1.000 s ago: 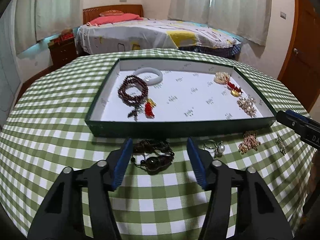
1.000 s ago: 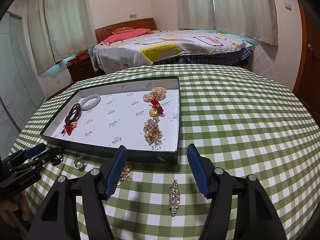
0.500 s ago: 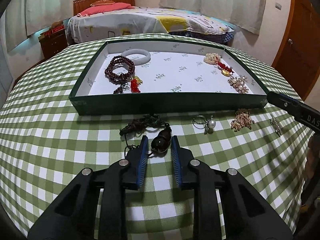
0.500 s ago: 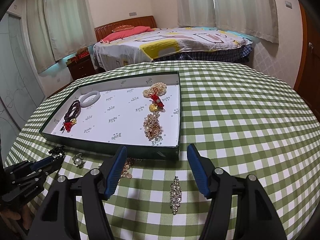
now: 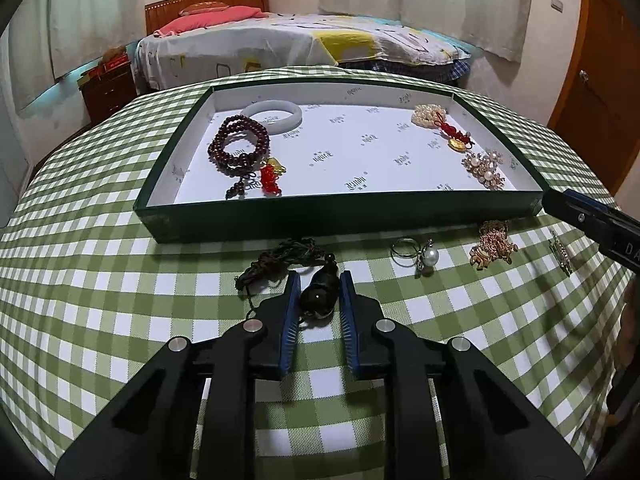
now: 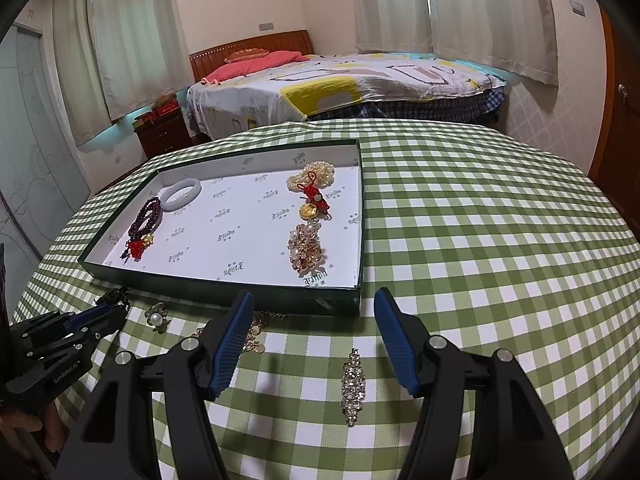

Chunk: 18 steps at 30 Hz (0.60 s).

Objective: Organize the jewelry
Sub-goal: 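Grasp the black cord pendant with the left tool while the right tool reaches the gold chain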

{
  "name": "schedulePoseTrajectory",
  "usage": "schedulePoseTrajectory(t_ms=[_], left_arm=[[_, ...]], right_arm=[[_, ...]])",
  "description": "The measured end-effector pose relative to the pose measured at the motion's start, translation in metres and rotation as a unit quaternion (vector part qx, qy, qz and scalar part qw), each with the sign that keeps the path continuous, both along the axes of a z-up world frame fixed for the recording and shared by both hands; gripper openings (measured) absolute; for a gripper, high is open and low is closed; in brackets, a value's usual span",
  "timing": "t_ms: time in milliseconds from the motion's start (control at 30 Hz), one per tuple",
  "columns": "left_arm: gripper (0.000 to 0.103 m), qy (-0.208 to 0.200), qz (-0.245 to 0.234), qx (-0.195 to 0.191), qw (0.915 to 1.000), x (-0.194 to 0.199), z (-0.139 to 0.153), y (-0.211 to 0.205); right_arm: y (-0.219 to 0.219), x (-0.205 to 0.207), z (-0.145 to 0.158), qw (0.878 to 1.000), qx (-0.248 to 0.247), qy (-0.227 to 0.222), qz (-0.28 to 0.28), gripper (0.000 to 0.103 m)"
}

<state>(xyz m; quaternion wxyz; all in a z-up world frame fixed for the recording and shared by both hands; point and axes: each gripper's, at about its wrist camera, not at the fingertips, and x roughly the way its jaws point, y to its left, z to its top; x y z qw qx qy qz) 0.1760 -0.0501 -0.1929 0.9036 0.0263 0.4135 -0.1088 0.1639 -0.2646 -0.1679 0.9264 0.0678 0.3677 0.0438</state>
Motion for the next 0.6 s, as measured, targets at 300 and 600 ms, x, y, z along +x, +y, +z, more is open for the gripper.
schedulePoseTrajectory(t_ms=[300,600], left_arm=[[0.02,-0.025,0.035,0.002,0.9991,-0.009,0.012,0.02],[0.02,-0.03,0.064,-0.003,0.9975,-0.009,0.017,0.039]], right_arm=[[0.002,-0.003,-0.003,1.0,-0.002,0.009,0.007,0.061],[0.027,0.002,-0.007,0.999,-0.009,0.019,0.037,0.061]])
